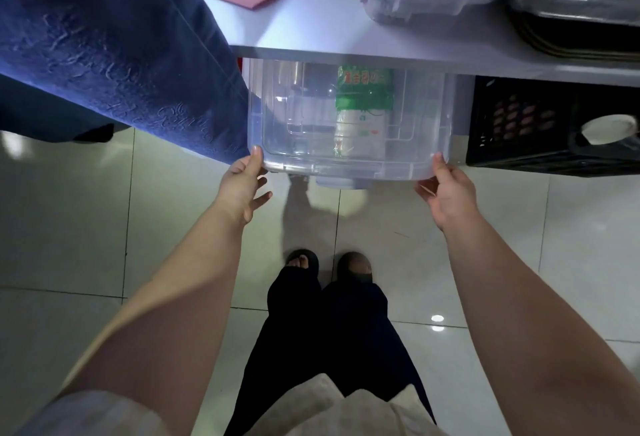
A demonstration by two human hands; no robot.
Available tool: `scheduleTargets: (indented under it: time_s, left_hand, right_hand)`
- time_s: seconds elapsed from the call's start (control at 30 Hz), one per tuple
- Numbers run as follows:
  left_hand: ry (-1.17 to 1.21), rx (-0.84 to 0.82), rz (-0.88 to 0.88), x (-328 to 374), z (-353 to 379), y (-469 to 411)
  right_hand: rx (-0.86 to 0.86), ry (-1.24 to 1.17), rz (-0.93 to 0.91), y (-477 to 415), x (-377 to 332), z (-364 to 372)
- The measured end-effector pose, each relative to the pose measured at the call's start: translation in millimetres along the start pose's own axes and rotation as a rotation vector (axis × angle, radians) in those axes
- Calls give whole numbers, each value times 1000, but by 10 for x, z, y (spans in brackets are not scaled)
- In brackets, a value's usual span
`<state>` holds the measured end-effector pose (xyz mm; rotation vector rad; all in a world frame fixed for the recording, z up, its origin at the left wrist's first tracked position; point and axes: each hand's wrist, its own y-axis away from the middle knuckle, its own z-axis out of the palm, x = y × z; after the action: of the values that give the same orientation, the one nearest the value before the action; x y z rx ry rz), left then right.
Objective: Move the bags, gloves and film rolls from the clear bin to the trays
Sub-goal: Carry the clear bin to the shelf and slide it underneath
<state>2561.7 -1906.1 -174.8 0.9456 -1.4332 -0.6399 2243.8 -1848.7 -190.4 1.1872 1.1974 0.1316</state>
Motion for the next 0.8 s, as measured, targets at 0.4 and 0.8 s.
scheduleTargets:
  time_s: [0.4, 0.8]
  left_hand:
    - [-1103, 130, 1277, -602, 361, 365]
    - [-1430, 449, 1554, -599, 758, -316]
  right_hand:
    - [-84, 1353, -1237, 515, 494, 445]
    - [173, 1324, -1565, -33, 713, 689]
